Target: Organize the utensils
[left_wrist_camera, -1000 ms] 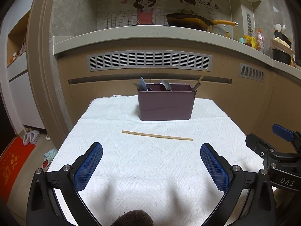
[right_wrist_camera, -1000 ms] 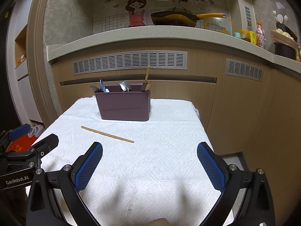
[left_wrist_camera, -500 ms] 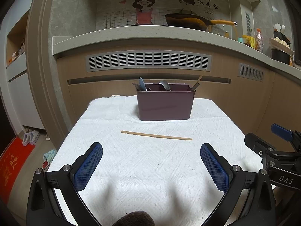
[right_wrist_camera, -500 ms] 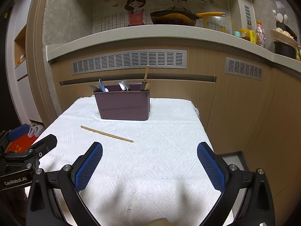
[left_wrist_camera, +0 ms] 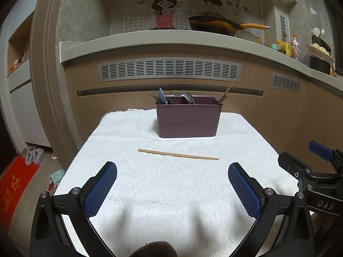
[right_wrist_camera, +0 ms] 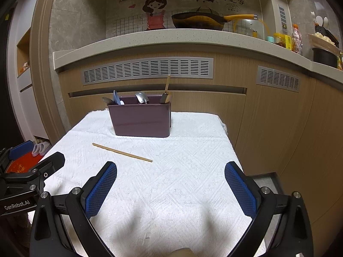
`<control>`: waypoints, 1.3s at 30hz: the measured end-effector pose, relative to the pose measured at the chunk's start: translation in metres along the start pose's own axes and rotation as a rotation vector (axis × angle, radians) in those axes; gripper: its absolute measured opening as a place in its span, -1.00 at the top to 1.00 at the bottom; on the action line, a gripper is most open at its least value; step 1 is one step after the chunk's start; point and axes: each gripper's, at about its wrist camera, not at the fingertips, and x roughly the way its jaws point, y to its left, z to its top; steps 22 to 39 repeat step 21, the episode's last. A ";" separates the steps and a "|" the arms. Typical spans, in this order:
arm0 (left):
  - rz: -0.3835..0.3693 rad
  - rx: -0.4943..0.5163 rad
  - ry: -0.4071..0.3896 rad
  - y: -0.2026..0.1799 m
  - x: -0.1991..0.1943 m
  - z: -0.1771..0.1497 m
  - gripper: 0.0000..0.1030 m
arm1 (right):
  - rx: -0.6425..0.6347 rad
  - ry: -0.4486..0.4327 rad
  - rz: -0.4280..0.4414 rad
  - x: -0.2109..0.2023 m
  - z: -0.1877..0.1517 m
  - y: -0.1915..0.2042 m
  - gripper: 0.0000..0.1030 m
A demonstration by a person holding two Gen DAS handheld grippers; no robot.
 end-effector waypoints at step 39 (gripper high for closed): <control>0.002 -0.003 -0.008 0.002 -0.005 0.001 -1.00 | 0.000 -0.010 0.003 -0.002 0.001 -0.002 -0.96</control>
